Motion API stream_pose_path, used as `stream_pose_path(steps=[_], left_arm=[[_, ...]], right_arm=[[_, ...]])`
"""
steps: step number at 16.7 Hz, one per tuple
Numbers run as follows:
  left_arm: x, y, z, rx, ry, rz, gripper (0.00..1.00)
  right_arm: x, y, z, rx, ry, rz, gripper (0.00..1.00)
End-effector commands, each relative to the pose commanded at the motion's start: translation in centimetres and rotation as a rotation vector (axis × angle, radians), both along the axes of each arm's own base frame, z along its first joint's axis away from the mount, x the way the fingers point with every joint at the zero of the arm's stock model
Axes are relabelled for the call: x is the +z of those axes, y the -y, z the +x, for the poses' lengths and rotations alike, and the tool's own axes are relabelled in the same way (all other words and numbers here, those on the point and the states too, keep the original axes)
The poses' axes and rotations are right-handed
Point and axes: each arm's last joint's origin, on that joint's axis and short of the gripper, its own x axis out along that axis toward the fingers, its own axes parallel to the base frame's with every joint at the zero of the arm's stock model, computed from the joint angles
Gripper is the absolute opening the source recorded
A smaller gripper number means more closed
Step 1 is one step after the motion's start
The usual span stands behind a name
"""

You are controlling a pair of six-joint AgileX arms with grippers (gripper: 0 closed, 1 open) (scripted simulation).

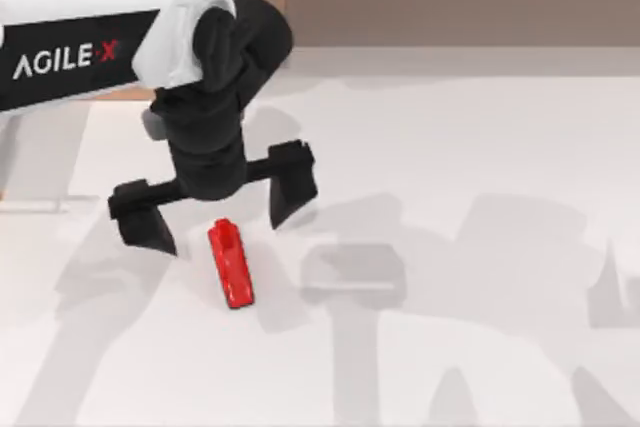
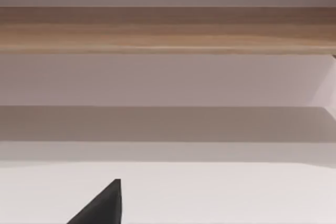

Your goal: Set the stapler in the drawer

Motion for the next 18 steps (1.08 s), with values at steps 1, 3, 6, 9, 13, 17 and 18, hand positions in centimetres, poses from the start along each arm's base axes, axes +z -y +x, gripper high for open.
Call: stream_pose_path(steps=[1,3,6,9,13,17,18], left_arm=[[-0.7,0.0,0.0,0.0,-0.001,0.001,1.0],[-2.5,0.1,0.1,0.0,0.009,-0.005,1.0],[-4.4,0.1,0.0,0.0,0.002,-0.001,1.0],[-4.5,0.1,0.0,0.001,0.001,-0.001,1.0],[-4.5,0.1,0.0,0.001,0.001,-0.001,0.7],[-4.5,0.1,0.0,0.001,0.001,-0.001,0.4],[-4.5,0.1,0.0,0.001,0.001,-0.001,0.32]], right_arm=[[0.0,0.0,0.0,0.0,0.0,0.0,1.0],[0.0,0.0,0.0,0.0,0.0,0.0,1.0],[0.0,0.0,0.0,0.0,0.0,0.0,1.0],[0.0,0.0,0.0,0.0,0.0,0.0,1.0],[0.0,0.0,0.0,0.0,0.0,0.0,1.0],[0.0,0.0,0.0,0.0,0.0,0.0,1.0],[0.0,0.0,0.0,0.0,0.0,0.0,1.0]])
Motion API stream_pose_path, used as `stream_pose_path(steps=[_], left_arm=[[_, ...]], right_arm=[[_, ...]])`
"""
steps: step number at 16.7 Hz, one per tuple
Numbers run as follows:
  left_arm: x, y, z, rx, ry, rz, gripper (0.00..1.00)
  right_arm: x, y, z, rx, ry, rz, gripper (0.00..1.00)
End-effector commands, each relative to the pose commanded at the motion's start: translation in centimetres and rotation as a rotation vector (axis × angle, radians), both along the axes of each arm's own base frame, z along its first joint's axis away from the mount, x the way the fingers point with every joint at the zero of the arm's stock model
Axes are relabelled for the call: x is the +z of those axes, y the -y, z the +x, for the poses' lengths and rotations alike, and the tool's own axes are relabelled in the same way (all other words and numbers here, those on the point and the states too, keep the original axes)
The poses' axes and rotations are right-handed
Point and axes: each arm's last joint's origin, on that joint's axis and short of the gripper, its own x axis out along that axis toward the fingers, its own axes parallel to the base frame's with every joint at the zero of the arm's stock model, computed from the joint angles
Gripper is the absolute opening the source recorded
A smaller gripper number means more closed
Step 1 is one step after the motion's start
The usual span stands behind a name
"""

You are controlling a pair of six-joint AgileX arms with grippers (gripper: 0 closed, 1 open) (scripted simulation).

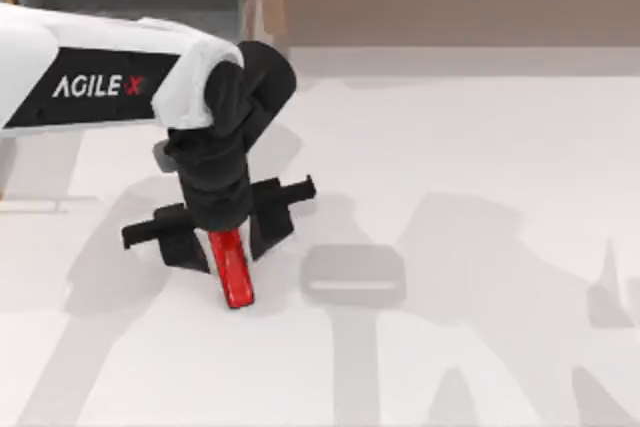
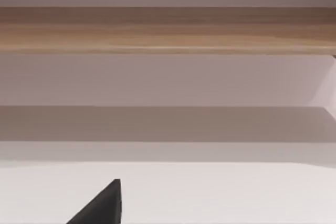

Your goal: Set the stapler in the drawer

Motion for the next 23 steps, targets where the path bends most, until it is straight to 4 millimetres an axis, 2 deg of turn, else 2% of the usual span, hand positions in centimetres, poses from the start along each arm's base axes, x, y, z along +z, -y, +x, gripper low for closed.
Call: stream_pose_path(steps=[4,5,14,21,23], left_arm=[[0.0,0.0,0.0,0.0,0.0,0.0,0.02],[0.0,0.0,0.0,0.0,0.0,0.0,0.0],[0.2,0.0,0.1,0.0,0.002,-0.001,0.0],[3.1,0.0,0.0,0.0,0.002,-0.001,0.0],[3.1,0.0,0.0,0.0,0.002,-0.001,0.0]], right_arm=[[0.0,0.0,0.0,0.0,0.0,0.0,1.0],[0.0,0.0,0.0,0.0,0.0,0.0,1.0],[0.0,0.0,0.0,0.0,0.0,0.0,1.0],[0.0,0.0,0.0,0.0,0.0,0.0,1.0],[0.0,0.0,0.0,0.0,0.0,0.0,1.0]])
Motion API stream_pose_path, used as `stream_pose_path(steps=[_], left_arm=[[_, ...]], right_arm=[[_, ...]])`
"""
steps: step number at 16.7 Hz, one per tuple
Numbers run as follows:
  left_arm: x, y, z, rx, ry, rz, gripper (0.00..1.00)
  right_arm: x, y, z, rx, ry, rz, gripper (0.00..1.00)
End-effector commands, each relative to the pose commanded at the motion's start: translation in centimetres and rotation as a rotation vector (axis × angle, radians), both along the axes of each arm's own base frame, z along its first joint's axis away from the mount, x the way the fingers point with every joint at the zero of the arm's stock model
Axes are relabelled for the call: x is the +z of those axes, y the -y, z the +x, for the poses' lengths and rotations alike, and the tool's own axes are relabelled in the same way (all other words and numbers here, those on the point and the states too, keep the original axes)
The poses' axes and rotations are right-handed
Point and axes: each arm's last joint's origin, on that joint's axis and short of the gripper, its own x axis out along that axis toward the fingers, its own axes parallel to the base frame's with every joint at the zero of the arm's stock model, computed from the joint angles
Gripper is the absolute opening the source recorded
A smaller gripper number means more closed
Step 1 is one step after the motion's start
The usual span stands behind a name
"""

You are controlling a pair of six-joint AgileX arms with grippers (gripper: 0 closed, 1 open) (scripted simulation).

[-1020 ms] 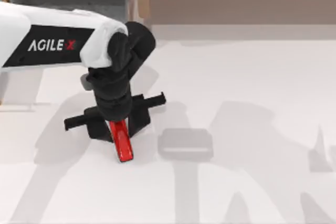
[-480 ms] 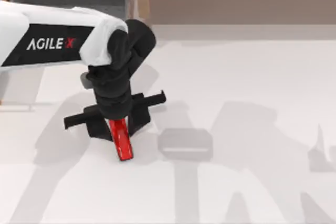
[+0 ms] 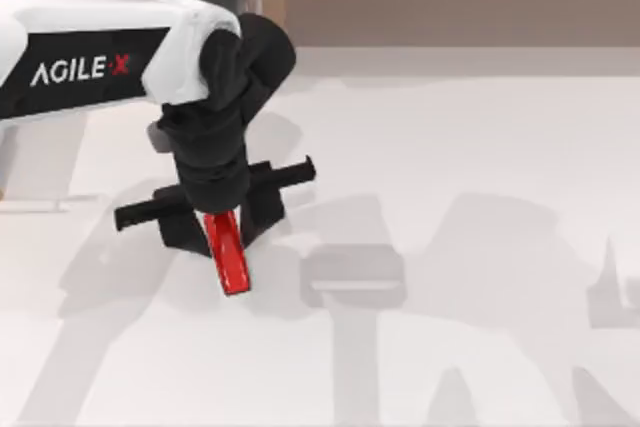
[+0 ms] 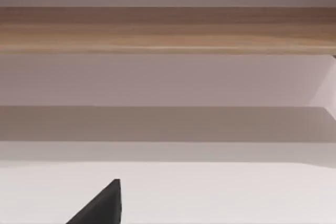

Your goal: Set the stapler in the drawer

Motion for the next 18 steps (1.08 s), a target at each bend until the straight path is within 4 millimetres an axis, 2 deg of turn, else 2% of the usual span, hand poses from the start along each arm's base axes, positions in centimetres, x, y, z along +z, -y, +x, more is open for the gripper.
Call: stream_pose_path(steps=[3,5,7,10,14,16,18], left_arm=[[0.0,-0.2,0.3,0.002,0.004,0.0,0.0],[1.2,-1.4,1.8,0.018,0.041,-0.011,0.0],[3.1,-3.6,4.1,0.043,0.1,-0.021,0.0],[6.7,-8.7,7.8,0.081,0.209,-0.013,0.0],[11.0,-17.5,11.3,0.101,0.308,0.059,0.0],[12.1,-22.0,12.3,0.09,0.316,0.106,0.0],[12.1,-26.1,13.0,0.061,0.292,0.143,0.0]], right_arm=[[0.0,0.0,0.0,0.0,0.0,0.0,1.0],[0.0,0.0,0.0,0.0,0.0,0.0,1.0],[0.0,0.0,0.0,0.0,0.0,0.0,1.0],[0.0,0.0,0.0,0.0,0.0,0.0,1.0],[0.0,0.0,0.0,0.0,0.0,0.0,1.0],[0.0,0.0,0.0,0.0,0.0,0.0,1.0],[0.0,0.0,0.0,0.0,0.0,0.0,1.0]])
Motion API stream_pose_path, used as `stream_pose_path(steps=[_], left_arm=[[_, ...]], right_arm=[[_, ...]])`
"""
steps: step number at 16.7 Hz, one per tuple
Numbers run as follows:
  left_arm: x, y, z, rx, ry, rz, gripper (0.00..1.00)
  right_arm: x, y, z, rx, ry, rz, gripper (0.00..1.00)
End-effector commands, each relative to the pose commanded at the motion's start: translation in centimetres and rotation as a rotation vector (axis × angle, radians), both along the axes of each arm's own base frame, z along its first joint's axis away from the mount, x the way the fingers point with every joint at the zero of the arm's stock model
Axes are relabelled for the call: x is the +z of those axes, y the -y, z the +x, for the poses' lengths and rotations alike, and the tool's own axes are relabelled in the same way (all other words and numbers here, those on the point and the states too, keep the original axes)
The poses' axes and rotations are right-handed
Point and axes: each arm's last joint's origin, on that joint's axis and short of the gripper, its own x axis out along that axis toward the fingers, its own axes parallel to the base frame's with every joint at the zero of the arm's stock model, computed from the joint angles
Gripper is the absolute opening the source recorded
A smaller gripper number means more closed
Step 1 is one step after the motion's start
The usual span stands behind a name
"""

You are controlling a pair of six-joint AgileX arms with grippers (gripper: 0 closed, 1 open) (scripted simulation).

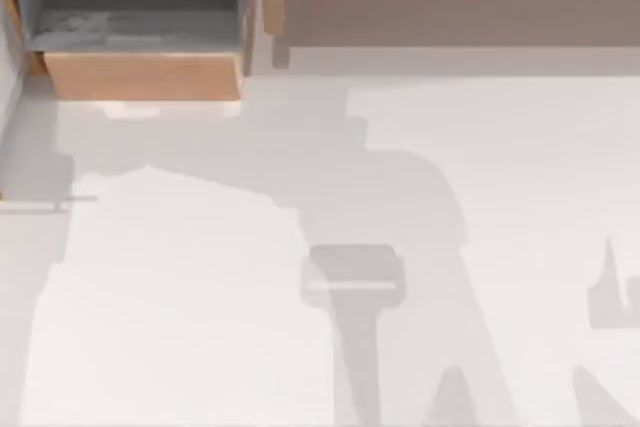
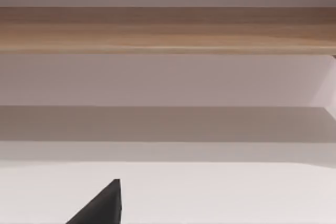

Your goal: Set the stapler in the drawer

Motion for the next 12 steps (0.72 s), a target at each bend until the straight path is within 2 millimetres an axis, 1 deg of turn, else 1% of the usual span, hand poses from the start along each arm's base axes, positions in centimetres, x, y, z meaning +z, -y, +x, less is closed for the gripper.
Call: stream_pose_path(steps=[1,3,4,6,9,10,12], left_arm=[[-0.5,-1.9,0.3,-0.018,-0.024,0.013,0.0],[-2.2,-5.1,1.0,-0.068,-0.082,0.022,0.0],[-3.3,-6.3,1.3,-0.099,-0.112,0.018,0.0],[-5.7,-8.2,1.9,-0.169,-0.17,-0.004,0.0],[-8.9,-9.5,2.3,-0.274,-0.25,-0.055,0.0],[-9.6,-9.7,2.3,-0.304,-0.272,-0.071,0.0],[-10.4,-9.7,2.3,-0.344,-0.301,-0.093,0.0]], right_arm=[[0.0,0.0,0.0,0.0,0.0,0.0,1.0],[0.0,0.0,0.0,0.0,0.0,0.0,1.0],[0.0,0.0,0.0,0.0,0.0,0.0,1.0],[0.0,0.0,0.0,0.0,0.0,0.0,1.0],[0.0,0.0,0.0,0.0,0.0,0.0,1.0],[0.0,0.0,0.0,0.0,0.0,0.0,1.0],[0.0,0.0,0.0,0.0,0.0,0.0,1.0]])
